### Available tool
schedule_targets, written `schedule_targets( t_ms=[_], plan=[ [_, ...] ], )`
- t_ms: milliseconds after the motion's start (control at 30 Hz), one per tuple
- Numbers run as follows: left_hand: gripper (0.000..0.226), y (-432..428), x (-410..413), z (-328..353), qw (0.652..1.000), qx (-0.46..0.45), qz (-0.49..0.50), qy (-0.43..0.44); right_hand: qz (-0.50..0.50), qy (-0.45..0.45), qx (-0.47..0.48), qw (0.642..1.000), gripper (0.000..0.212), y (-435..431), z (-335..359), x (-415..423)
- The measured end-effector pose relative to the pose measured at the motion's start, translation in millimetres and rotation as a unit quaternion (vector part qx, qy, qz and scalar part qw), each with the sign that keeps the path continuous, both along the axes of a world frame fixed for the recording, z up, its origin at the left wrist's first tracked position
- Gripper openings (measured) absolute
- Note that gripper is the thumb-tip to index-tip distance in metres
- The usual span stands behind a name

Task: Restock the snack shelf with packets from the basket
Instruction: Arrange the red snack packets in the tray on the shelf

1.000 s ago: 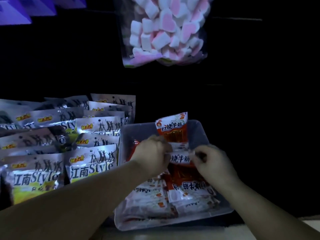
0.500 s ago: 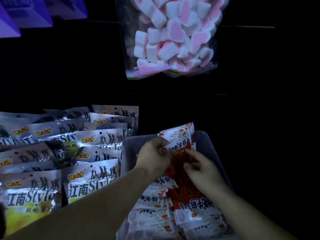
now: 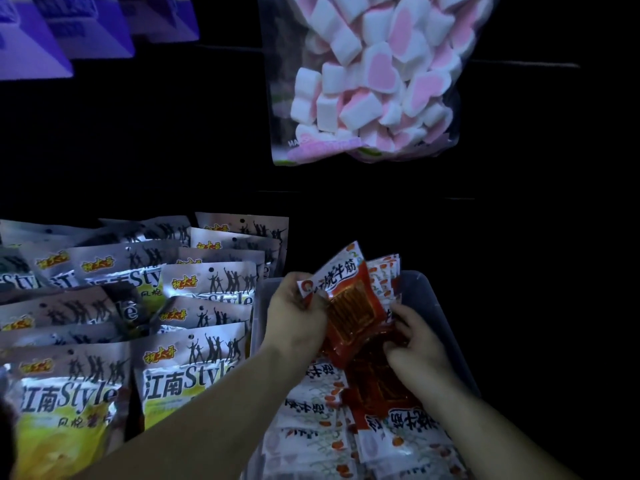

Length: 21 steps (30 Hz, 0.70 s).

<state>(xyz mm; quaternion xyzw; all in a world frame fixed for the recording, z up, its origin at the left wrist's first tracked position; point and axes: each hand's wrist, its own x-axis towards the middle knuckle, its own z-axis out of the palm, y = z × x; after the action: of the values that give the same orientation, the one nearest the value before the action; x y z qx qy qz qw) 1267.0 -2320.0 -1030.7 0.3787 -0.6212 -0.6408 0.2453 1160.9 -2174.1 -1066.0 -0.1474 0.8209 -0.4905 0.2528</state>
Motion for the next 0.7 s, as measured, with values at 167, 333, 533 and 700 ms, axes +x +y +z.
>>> schedule_targets(
  t_ms=[167,333,533,700],
  plan=[
    [0.008,5,12,10,0.996,0.078,0.031,0.026,-0.027,0.011,-0.03,0.999,0.045,-4,3,-3],
    [0.01,16,11,9,0.989,0.121,-0.054,-0.059,0.002,-0.076,-0.087,0.993,0.011,5,21,-4],
    [0.011,23,12,6,0.982,0.152,-0.102,-0.044,-0.01,0.007,-0.036,0.999,0.04,11,15,-4],
    [0.029,27,13,4,0.983,0.119,-0.129,-0.055,-0.001,0.044,-0.032,0.999,0.031,13,12,1]
  ],
)
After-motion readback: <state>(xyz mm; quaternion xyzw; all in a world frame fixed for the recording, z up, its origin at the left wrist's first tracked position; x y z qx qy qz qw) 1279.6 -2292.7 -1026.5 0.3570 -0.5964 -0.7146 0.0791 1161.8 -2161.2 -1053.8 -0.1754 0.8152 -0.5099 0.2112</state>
